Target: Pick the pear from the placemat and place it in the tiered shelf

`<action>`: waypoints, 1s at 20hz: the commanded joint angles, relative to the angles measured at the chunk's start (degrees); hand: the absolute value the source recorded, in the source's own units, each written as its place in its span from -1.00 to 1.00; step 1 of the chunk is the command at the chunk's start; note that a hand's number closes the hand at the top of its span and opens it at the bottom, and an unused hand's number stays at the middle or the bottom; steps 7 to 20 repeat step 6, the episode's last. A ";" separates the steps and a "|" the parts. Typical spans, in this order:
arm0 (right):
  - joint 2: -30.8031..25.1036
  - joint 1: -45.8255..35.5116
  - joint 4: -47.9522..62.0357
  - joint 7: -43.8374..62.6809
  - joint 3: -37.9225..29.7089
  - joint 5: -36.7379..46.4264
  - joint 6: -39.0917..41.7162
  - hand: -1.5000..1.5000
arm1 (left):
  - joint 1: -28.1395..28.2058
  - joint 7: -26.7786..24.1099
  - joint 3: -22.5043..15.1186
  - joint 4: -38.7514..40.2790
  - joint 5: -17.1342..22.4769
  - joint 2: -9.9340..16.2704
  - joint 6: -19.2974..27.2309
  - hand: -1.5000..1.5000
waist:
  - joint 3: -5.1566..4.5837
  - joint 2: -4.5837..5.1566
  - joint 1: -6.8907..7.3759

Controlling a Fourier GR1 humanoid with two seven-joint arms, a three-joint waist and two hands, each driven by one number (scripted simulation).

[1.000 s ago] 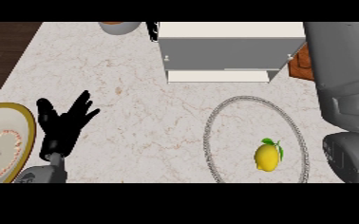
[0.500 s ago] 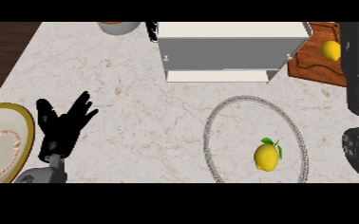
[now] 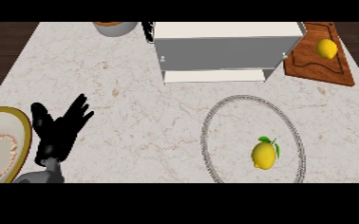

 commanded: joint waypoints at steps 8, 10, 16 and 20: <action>-9.98 10.26 -5.42 -3.73 -7.02 -12.75 12.97 -1.00 | -3.10 2.21 -1.08 1.76 -1.47 -2.17 1.93 0.00 | -0.09 0.30 0.12; -9.98 10.26 -5.42 -3.73 -7.02 -12.75 12.97 -1.00 | -3.10 2.21 -1.08 1.76 -1.47 -2.17 1.93 0.00 | -0.09 0.30 0.12; -9.98 10.26 -5.42 -3.73 -7.02 -12.75 12.97 -1.00 | -3.10 2.21 -1.08 1.76 -1.47 -2.17 1.93 0.00 | -0.09 0.30 0.12; -9.98 10.26 -5.42 -3.73 -7.02 -12.75 12.97 -1.00 | -3.10 2.21 -1.08 1.76 -1.47 -2.17 1.93 0.00 | -0.09 0.30 0.12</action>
